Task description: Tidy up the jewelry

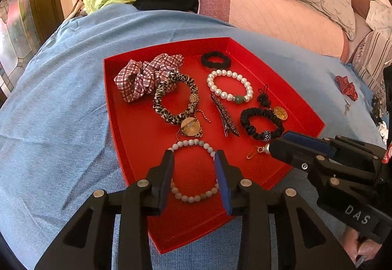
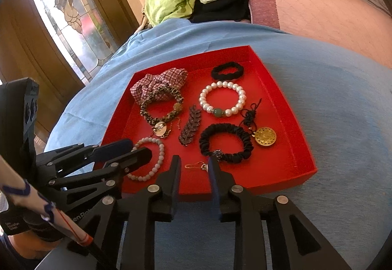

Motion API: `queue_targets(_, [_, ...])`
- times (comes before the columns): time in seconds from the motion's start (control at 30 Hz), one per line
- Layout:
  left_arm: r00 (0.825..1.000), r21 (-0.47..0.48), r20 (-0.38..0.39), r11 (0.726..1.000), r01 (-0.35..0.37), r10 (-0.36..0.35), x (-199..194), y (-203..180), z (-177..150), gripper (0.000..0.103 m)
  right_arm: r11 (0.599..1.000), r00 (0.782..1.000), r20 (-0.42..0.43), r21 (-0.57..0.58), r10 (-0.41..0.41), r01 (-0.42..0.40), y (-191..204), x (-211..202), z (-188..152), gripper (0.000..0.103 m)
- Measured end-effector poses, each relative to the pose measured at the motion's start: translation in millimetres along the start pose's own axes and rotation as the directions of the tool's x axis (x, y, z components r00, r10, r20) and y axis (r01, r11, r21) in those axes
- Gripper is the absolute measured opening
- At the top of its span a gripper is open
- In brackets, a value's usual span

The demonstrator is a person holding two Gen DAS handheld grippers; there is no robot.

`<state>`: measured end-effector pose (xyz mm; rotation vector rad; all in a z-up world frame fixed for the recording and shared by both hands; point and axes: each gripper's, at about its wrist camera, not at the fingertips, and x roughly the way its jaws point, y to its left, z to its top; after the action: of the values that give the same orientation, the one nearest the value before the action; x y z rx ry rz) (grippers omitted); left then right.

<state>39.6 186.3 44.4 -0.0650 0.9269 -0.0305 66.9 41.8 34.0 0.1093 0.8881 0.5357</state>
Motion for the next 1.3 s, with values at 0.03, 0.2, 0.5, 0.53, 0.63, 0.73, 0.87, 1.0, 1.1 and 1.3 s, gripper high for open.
queue_targets(0.03, [1.0,-0.001,0.003,1.0,-0.002,0.002,-1,0,0,0.039,1.0,1.0,0.001,0.004,-0.004,0.004,-1,0,0,0.025])
queue_targets(0.2, [1.0,-0.01,0.017,1.0,-0.011,0.012,-4,0,2,0.046,0.999,0.999,0.022,0.023,-0.026,0.026,-8,-7,3,0.027])
queue_targets(0.5, [0.985,-0.034,0.132,0.994,-0.104,0.108,-25,-5,7,0.077,0.991,0.985,0.112,0.025,-0.134,0.132,-15,-37,8,0.062])
queue_targets(0.53, [0.98,-0.041,0.151,0.991,-0.127,0.132,-28,-5,8,0.084,0.988,0.981,0.121,0.024,-0.154,0.153,-16,-41,8,0.066])
queue_targets(0.63, [0.951,-0.077,0.22,0.975,-0.206,0.218,-44,-8,8,0.088,0.968,0.956,0.157,0.016,-0.248,0.249,-15,-56,6,0.088])
queue_targets(0.73, [0.919,-0.133,0.258,0.953,-0.271,0.297,-59,-9,4,0.097,0.932,0.916,0.196,-0.021,-0.352,0.362,-8,-74,2,0.094])
queue_targets(0.87, [0.893,-0.191,0.262,0.926,-0.324,0.366,-80,-10,-5,0.097,0.886,0.866,0.248,-0.056,-0.434,0.46,2,-101,-8,0.097])
queue_targets(1.0, [0.882,-0.223,0.261,0.913,-0.341,0.393,-108,-15,-21,0.101,0.854,0.828,0.301,-0.078,-0.472,0.515,16,-130,-27,0.1])
queue_targets(1.1, [0.883,-0.227,0.264,0.915,-0.333,0.387,-130,-22,-38,0.101,0.85,0.825,0.314,-0.092,-0.469,0.518,27,-144,-44,0.101])
queue_targets(1.3, [0.864,-0.178,0.263,0.902,-0.393,0.428,-156,-44,-82,0.101,0.851,0.834,0.321,-0.13,-0.45,0.509,43,-162,-75,0.101])
